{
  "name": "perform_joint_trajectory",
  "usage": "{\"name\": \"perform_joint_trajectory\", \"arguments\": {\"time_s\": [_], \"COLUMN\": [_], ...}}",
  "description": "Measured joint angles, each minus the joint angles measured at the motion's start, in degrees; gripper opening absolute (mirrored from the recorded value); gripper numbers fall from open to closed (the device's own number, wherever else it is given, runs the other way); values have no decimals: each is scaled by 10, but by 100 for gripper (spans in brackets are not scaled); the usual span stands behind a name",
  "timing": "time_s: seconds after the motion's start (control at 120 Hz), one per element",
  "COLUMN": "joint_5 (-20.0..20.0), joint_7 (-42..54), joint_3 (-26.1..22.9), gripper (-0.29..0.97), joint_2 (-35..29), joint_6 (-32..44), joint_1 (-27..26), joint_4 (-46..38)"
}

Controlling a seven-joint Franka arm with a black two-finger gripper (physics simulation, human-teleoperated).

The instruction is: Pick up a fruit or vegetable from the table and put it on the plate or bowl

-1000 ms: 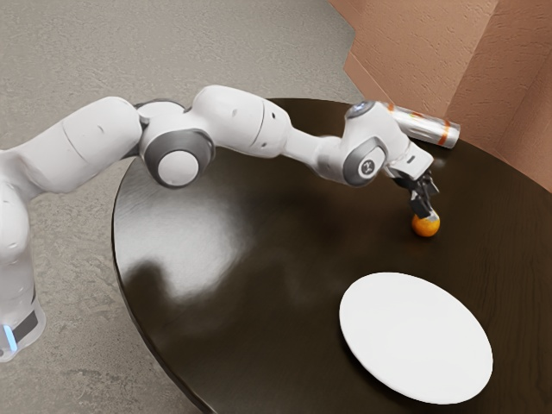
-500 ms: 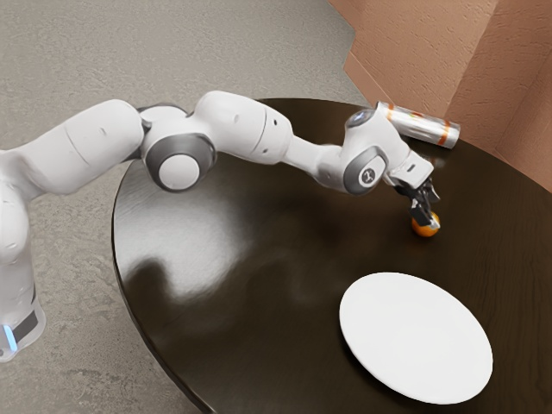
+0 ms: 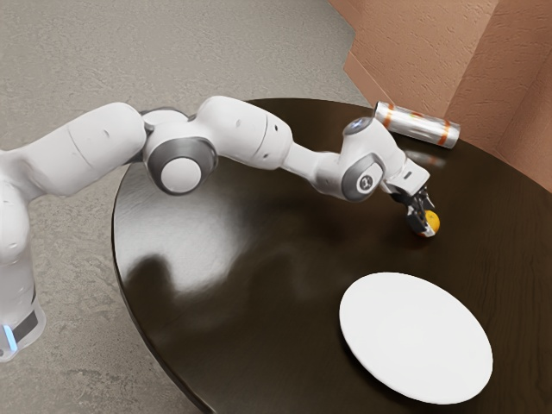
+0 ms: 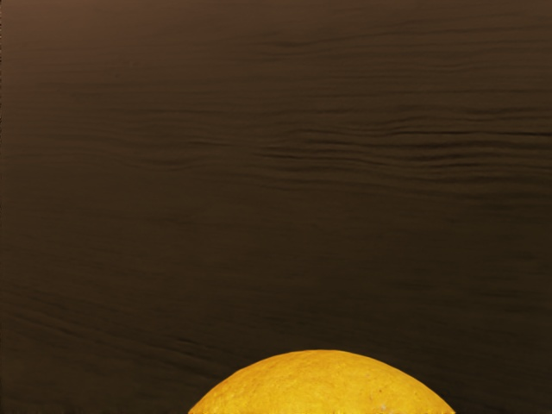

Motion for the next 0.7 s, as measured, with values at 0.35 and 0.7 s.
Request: {"name": "perform_joint_trajectory", "arguments": {"time_s": [0.35,0.7], "joint_5": [-2,-15], "joint_7": [-4,-41], "joint_3": [-7,-1], "gripper": [57,31], "joint_2": [6,-5], "joint_6": [0,14], "joint_1": [1,-1], "joint_4": [0,-3]}}
